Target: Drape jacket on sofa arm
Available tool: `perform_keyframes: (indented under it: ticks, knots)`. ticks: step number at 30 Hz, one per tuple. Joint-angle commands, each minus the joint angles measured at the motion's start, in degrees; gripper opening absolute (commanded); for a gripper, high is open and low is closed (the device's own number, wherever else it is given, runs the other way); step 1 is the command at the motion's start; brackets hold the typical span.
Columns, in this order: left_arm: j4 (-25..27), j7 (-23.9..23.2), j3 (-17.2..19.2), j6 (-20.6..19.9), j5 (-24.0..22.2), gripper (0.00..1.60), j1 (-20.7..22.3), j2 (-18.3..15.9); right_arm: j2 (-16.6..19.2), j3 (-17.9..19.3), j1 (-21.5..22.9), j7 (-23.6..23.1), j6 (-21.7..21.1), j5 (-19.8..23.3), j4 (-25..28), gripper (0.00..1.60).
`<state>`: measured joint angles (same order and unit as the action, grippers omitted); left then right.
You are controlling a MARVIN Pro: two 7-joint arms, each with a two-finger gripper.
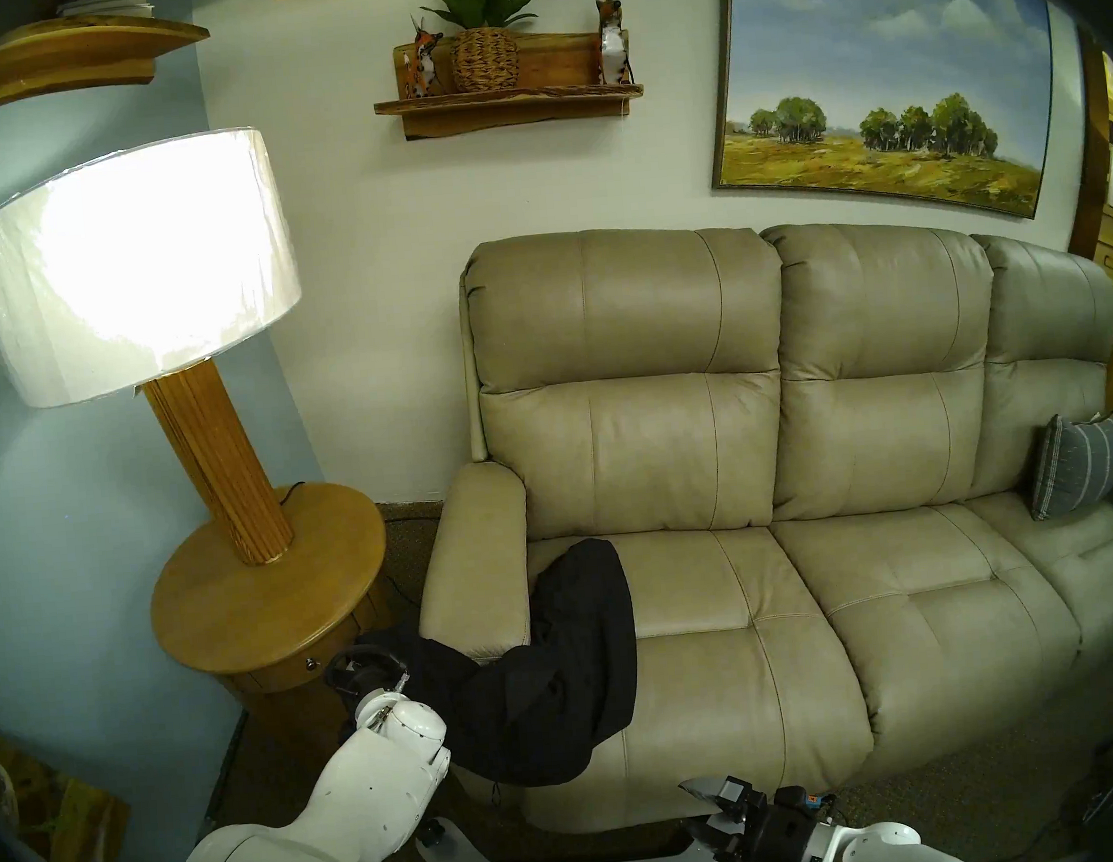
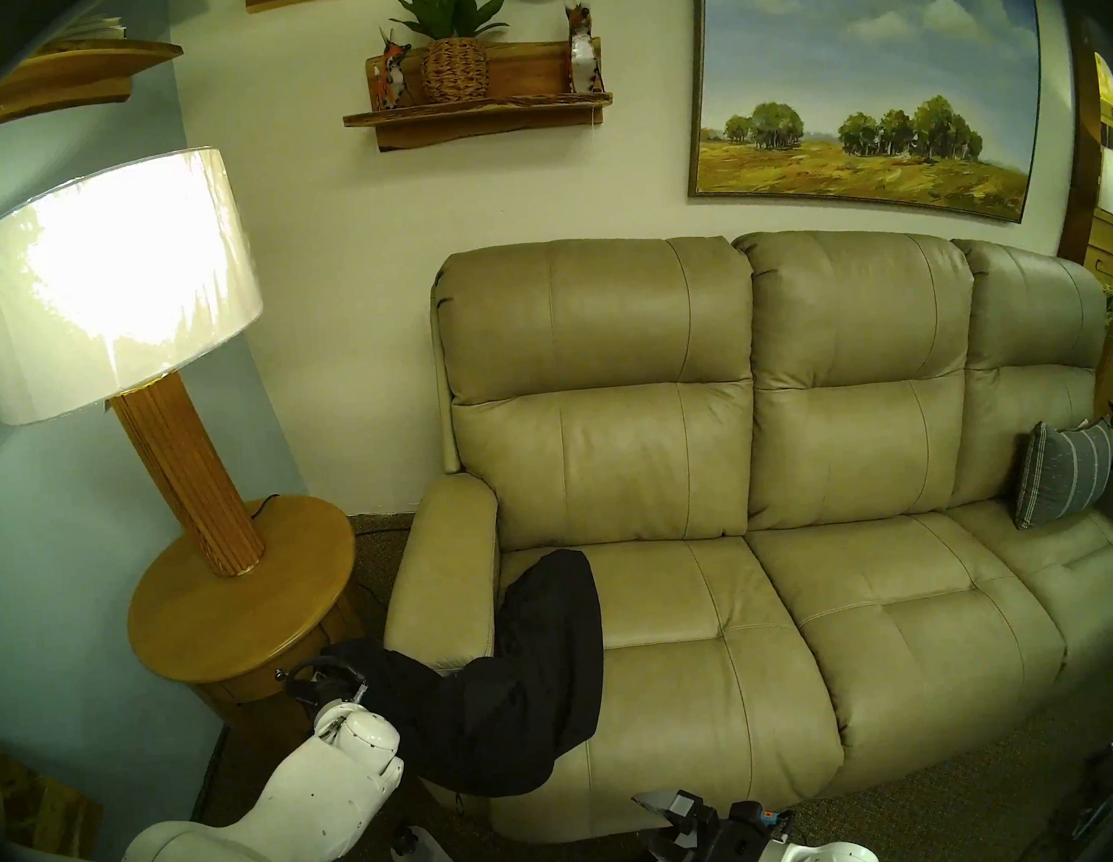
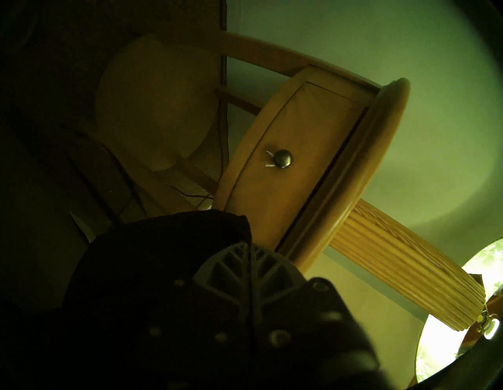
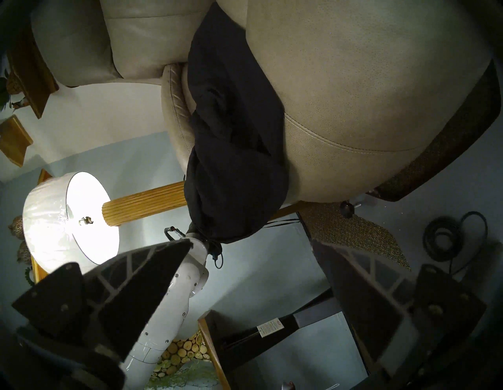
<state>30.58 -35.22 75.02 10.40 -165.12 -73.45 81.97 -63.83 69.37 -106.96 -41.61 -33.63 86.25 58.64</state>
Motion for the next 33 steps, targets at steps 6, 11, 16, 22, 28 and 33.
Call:
perform_keyframes:
  ticks: [6,11,16,22,28,33]
  knots:
    - [3.3,-1.3,-0.8,-4.8,0.7,1.60,-1.8,-0.4,-2.0,0.1,3.9,-1.5,-0.1,-0.2,-3.9,1.60]
    - [7.5,-4.1,-2.7,-5.3,2.5,1.60,-6.6,0.4,-2.6,0.0,4.5,-1.1,0.0,-0.4,-4.5,1.60]
    - [8.9,-5.3,-5.7,-4.6,4.4,1.60,-9.4,2.5,-3.1,-0.3,5.0,-1.0,-0.2,-0.5,-5.0,1.60]
    - [8.4,-7.5,-7.8,-3.7,5.6,1.60,-11.8,4.2,-4.7,-0.9,6.1,-0.3,-0.9,-0.5,-5.9,1.60]
    - [11.3,-11.3,-9.3,-2.9,7.3,1.60,-15.0,3.9,-7.1,-3.1,7.5,1.3,-0.7,-2.0,-7.3,1.60]
    - [13.6,-13.7,-11.7,-1.7,9.2,0.00,-18.0,4.5,-9.9,-4.3,9.2,3.7,0.3,-3.2,-9.7,1.60]
